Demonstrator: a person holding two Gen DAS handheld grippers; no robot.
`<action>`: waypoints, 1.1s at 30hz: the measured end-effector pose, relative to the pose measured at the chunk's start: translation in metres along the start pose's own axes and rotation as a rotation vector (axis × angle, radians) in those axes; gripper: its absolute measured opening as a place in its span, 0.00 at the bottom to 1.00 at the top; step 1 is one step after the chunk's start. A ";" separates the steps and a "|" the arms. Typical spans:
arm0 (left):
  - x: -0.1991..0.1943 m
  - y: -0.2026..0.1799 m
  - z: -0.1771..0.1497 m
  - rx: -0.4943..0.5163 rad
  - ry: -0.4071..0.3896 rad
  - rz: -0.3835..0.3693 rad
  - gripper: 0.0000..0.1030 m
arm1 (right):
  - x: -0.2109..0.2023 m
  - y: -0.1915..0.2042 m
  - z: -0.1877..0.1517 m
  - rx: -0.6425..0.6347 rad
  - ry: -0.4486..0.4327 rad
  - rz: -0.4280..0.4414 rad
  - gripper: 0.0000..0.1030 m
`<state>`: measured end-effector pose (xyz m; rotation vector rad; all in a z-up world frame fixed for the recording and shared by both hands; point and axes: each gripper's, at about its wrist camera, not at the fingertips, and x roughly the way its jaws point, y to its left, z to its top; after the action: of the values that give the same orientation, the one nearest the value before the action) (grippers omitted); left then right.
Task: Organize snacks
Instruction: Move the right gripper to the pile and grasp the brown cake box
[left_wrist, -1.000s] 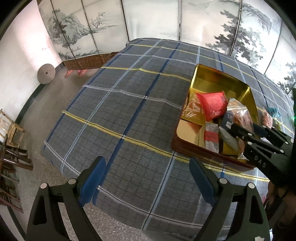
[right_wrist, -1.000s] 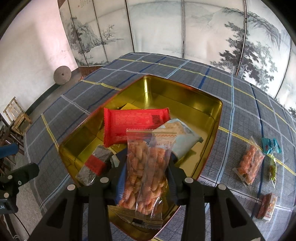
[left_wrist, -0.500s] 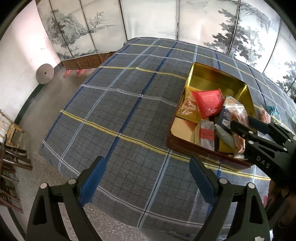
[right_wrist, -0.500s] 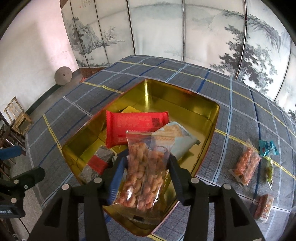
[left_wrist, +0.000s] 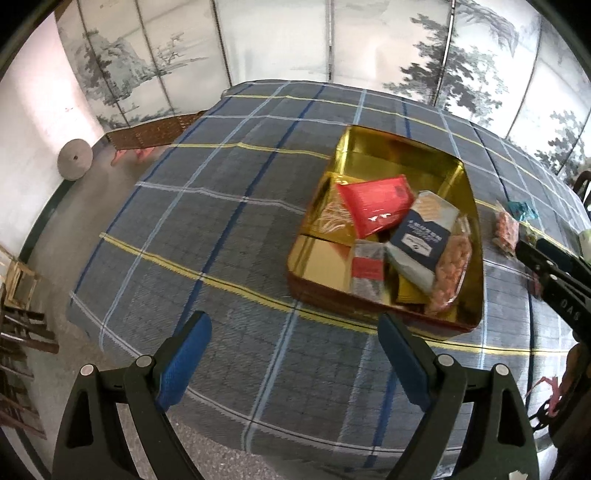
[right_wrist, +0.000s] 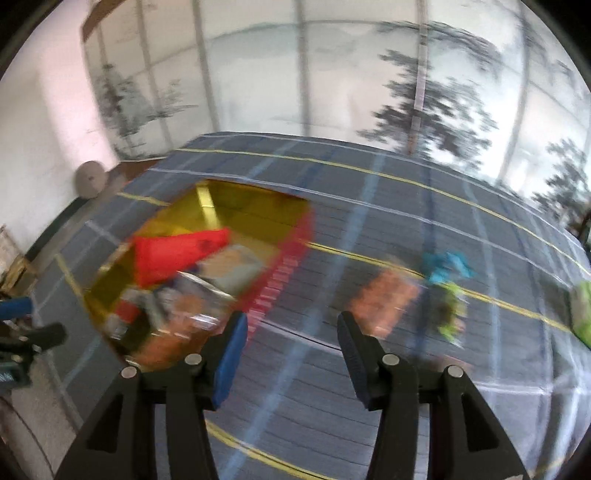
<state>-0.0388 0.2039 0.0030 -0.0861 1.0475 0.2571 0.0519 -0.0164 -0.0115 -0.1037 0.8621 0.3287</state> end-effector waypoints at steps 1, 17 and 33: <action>0.000 -0.004 0.001 0.009 -0.003 -0.003 0.87 | -0.001 -0.008 -0.003 0.011 0.001 -0.021 0.50; 0.000 -0.072 0.008 0.138 -0.031 -0.061 0.87 | 0.024 -0.097 -0.048 0.172 0.095 -0.156 0.50; 0.003 -0.169 0.014 0.312 -0.062 -0.130 0.87 | 0.032 -0.105 -0.058 0.149 0.058 -0.148 0.31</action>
<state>0.0169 0.0434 -0.0017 0.1339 1.0044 -0.0225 0.0629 -0.1211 -0.0781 -0.0388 0.9279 0.1224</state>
